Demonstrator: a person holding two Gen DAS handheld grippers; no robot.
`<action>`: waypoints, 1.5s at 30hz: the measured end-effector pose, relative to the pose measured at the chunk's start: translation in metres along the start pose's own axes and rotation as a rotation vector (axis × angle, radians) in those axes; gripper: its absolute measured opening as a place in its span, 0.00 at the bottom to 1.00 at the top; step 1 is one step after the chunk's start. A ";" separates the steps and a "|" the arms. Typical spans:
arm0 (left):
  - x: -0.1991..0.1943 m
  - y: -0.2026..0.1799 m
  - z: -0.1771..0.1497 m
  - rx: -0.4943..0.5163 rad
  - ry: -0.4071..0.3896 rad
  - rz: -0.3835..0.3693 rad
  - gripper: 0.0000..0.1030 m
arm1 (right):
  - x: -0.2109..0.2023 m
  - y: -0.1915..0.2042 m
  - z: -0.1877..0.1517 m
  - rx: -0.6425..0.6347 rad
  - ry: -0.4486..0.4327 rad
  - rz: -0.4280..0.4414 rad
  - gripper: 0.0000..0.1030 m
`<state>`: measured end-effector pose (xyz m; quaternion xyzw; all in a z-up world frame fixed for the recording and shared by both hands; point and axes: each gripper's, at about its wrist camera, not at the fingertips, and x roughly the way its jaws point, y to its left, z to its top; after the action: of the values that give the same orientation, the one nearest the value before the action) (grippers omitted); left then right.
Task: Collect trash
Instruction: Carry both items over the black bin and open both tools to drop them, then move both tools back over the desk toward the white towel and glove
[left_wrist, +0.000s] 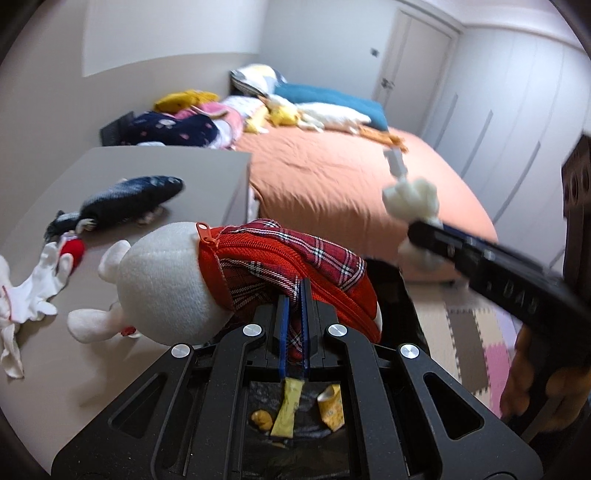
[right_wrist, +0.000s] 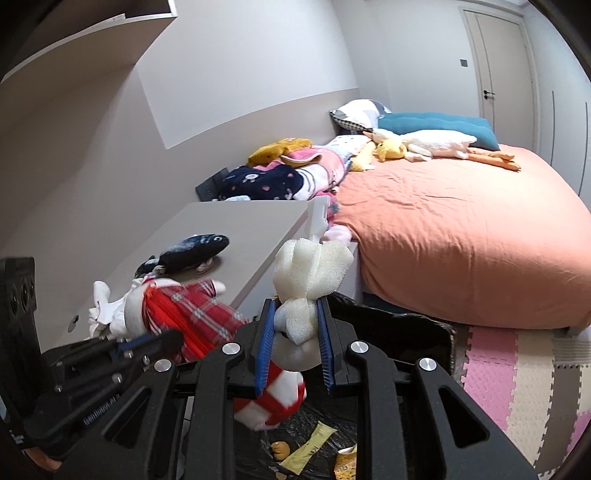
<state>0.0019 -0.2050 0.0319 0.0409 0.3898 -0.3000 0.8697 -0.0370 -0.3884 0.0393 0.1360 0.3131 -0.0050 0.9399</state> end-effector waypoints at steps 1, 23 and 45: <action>0.004 -0.004 -0.002 0.023 0.031 -0.015 0.06 | -0.001 -0.002 0.000 0.002 -0.004 -0.018 0.26; 0.005 0.004 -0.003 0.048 0.020 0.036 0.95 | -0.013 -0.023 0.001 0.073 -0.080 -0.139 0.77; -0.026 0.108 -0.011 -0.126 -0.004 0.233 0.95 | 0.053 0.072 0.005 -0.053 -0.008 0.026 0.77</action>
<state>0.0418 -0.1008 0.0248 0.0309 0.3988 -0.1719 0.9002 0.0155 -0.3165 0.0303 0.1150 0.3075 0.0151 0.9445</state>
